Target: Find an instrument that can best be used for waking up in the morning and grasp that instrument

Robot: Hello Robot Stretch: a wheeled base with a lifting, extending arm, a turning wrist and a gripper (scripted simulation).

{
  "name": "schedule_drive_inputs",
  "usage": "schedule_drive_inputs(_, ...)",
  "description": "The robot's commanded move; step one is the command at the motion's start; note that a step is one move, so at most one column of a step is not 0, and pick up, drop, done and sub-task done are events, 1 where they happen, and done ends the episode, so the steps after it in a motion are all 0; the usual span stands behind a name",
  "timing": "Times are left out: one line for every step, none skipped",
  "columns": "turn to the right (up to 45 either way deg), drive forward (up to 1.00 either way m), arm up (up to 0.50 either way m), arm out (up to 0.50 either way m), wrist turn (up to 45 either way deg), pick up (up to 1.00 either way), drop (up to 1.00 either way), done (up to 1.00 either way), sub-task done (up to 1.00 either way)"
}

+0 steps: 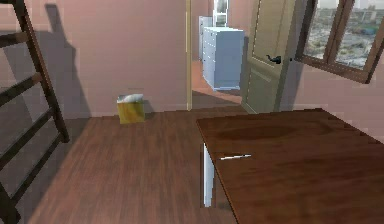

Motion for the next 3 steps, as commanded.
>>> schedule_drive_inputs(0.0,0.00,0.00,0.00,0.0,1.00,0.00,0.00,0.00)
schedule_drive_inputs(0.0,0.00,0.10,0.00,0.0,0.00,0.00,0.00,0.00)
schedule_drive_inputs(0.0,0.00,0.00,0.00,0.0,0.00,0.00,1.00,0.00)
